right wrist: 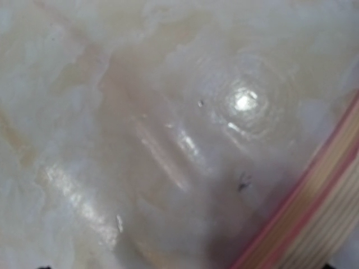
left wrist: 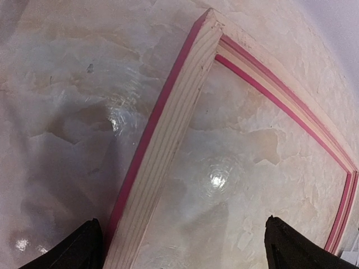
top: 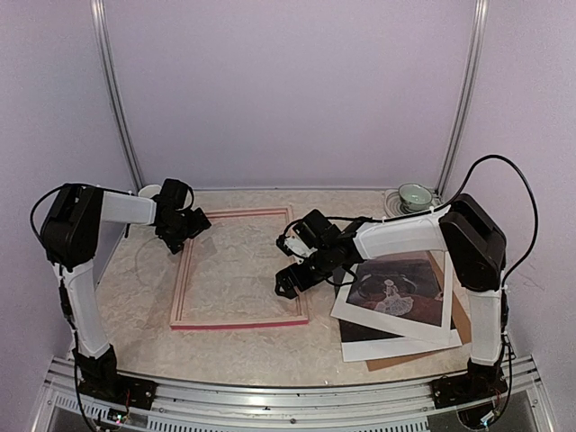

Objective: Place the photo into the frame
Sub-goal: Rotate the frame body at the center of the board.

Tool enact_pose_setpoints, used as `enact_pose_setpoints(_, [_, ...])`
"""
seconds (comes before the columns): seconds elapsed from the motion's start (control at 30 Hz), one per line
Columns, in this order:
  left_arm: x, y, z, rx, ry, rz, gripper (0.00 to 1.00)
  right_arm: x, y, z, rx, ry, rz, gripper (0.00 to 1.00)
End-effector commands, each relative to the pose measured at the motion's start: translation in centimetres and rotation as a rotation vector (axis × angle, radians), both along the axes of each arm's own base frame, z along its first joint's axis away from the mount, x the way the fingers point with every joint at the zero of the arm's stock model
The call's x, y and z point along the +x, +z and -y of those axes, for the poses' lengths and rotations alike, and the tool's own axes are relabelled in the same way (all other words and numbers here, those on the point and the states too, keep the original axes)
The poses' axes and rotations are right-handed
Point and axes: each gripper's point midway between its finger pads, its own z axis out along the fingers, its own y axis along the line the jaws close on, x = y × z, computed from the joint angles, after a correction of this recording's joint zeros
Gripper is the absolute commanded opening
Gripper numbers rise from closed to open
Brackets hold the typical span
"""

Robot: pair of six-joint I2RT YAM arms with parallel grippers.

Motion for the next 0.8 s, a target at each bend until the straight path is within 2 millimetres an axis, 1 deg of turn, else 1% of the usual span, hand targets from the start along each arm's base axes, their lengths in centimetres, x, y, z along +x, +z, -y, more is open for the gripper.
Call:
enact_pose_setpoints(0.0, [0.2, 0.0, 3.3, -0.052, -0.081, -0.008, 0.99, -0.5, 2.5, -2.6, 0.092, 0.046, 0.050, 0.99])
enact_pose_setpoints(0.17, [0.6, 0.5, 2.9, -0.039, -0.076, 0.004, 0.99, -0.2, 3.1, -2.4, 0.083, 0.038, 0.071, 0.99])
enact_pose_setpoints(0.27, [0.6, 0.5, 2.8, -0.038, -0.073, -0.001, 0.99, 0.3, 3.7, -2.1, 0.065, 0.026, 0.091, 0.99])
enact_pose_setpoints(0.37, [0.5, 0.4, 2.4, -0.032, -0.062, -0.008, 0.99, 0.9, 4.4, -1.3, 0.037, 0.000, 0.111, 0.99])
enact_pose_setpoints(0.5, [0.5, 0.4, 1.1, -0.027, -0.023, -0.016, 0.99, 1.5, 5.4, 0.1, 0.017, -0.035, 0.124, 0.99])
enact_pose_setpoints(0.6, [0.8, 1.2, 0.6, -0.027, -0.012, -0.002, 0.99, 1.6, 6.2, 0.8, 0.023, -0.050, 0.128, 0.99])
enact_pose_setpoints(0.77, [1.3, 2.8, -0.1, 0.000, 0.010, 0.037, 0.99, 1.6, 6.9, 1.5, 0.041, -0.063, 0.120, 0.99])
